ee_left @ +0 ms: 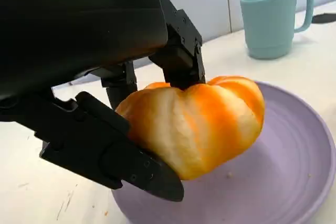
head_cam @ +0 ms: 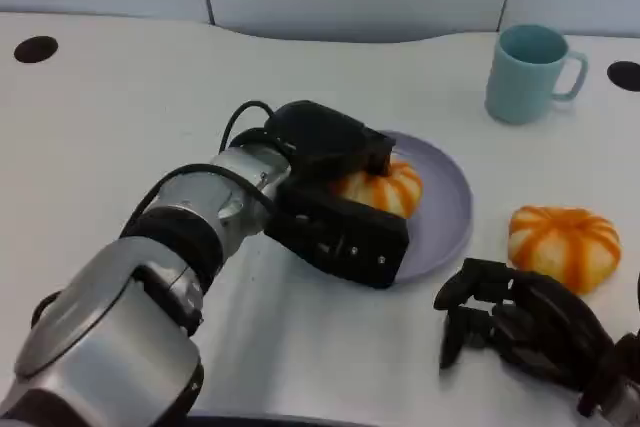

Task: Grasp the bread from the table and place it into the plate.

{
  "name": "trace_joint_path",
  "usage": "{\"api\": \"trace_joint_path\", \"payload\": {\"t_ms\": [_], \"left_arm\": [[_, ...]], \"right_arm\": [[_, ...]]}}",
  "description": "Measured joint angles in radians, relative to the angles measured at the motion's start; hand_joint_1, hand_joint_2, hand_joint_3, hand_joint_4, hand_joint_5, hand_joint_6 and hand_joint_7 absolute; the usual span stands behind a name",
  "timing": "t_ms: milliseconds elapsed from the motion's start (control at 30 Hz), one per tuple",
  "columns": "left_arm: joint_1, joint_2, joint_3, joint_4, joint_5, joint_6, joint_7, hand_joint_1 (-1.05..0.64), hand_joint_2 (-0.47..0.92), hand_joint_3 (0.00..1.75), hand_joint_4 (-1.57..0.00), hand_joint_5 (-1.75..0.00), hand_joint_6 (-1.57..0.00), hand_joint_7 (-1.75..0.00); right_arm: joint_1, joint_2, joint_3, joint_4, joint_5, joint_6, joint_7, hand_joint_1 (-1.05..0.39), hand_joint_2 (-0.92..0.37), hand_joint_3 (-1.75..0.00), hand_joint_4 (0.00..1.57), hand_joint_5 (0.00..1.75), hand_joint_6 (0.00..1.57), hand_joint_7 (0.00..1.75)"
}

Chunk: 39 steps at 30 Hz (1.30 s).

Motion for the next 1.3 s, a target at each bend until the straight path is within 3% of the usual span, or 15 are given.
{"api": "trace_joint_path", "payload": {"t_ms": [67,200,367,700,1000,1033,1067,1133,1167,1200,1233,1300], "left_arm": [[0.000,0.001,0.006,0.000,-0.011,-0.004,-0.006,-0.67,0.87,0.00,-0.21,-1.34,-0.29,-1.32],[0.000,0.001,0.008,0.000,-0.012,-0.008,-0.006,-0.70,0.85,0.00,-0.10,-1.06,-0.34,-0.95],[0.000,0.000,0.024,0.001,-0.029,-0.006,-0.046,-0.72,0.85,0.00,-0.01,-0.98,-0.30,-0.85],[-0.003,-0.003,0.046,0.001,-0.041,0.028,-0.118,-0.72,0.84,0.01,0.00,-0.89,-0.40,-0.53],[-0.003,-0.007,0.049,0.001,-0.052,0.044,-0.141,-0.72,0.84,0.00,0.00,-0.82,-0.44,-0.41],[-0.004,-0.007,0.049,0.001,-0.053,0.044,-0.146,-0.72,0.84,0.00,0.00,-0.86,-0.47,-0.42],[-0.004,-0.007,0.049,0.001,-0.053,0.044,-0.151,-0.71,0.84,0.00,0.00,-0.94,-0.45,-0.56],[-0.004,-0.007,0.050,0.001,-0.057,0.043,-0.153,-0.73,0.84,0.00,0.00,-1.21,-0.31,-1.05],[-0.004,-0.007,0.050,0.001,-0.058,0.043,-0.153,-0.73,0.84,0.00,0.00,-1.31,-0.26,-1.20],[-0.004,-0.007,0.050,0.001,-0.058,0.043,-0.153,-0.74,0.84,0.00,0.00,-1.37,-0.23,-1.28],[-0.004,-0.007,0.049,0.001,-0.058,0.043,-0.152,-0.75,0.85,0.00,0.00,-1.54,-0.17,-1.44],[-0.004,-0.007,0.047,0.000,-0.057,0.043,-0.151,-0.76,0.85,0.00,0.00,-1.67,-0.10,-1.56]], "right_arm": [[-0.003,0.000,0.000,0.003,0.000,0.002,0.000,-0.50,-0.92,-0.04,0.67,1.44,0.70,0.98],[-0.006,0.000,0.000,-0.003,0.000,0.021,-0.003,-0.49,-0.92,-0.04,0.67,1.45,0.69,0.99],[-0.007,0.000,0.001,0.011,-0.003,-0.005,-0.002,-0.48,-0.92,-0.07,0.67,1.44,0.70,0.98],[0.000,0.000,0.005,-0.014,-0.006,0.013,-0.007,-0.47,-0.92,-0.06,0.63,1.49,0.67,1.04],[0.004,0.001,0.002,-0.029,-0.005,0.037,-0.013,-0.47,-0.92,-0.06,0.63,1.48,0.68,1.03],[0.004,0.001,0.003,-0.029,-0.006,0.034,-0.015,-0.47,-0.92,-0.06,0.63,1.48,0.68,1.03],[0.004,0.001,0.004,-0.028,-0.007,0.029,-0.017,-0.46,-0.92,-0.07,0.63,1.48,0.68,1.03],[0.004,0.001,0.005,-0.028,-0.007,0.029,-0.017,-0.46,-0.92,-0.07,0.63,1.49,0.67,1.03],[0.005,0.001,0.004,-0.030,-0.007,0.033,-0.015,-0.46,-0.92,-0.07,0.64,1.49,0.67,1.03],[0.005,0.001,0.005,-0.033,-0.007,0.036,-0.015,-0.46,-0.92,-0.07,0.64,1.49,0.67,1.03],[0.006,0.001,0.005,-0.034,-0.007,0.036,-0.015,-0.46,-0.92,-0.07,0.64,1.49,0.67,1.03],[0.008,0.001,0.005,-0.035,-0.007,0.036,-0.015,-0.47,-0.92,-0.07,0.63,1.50,0.67,1.03]]}}
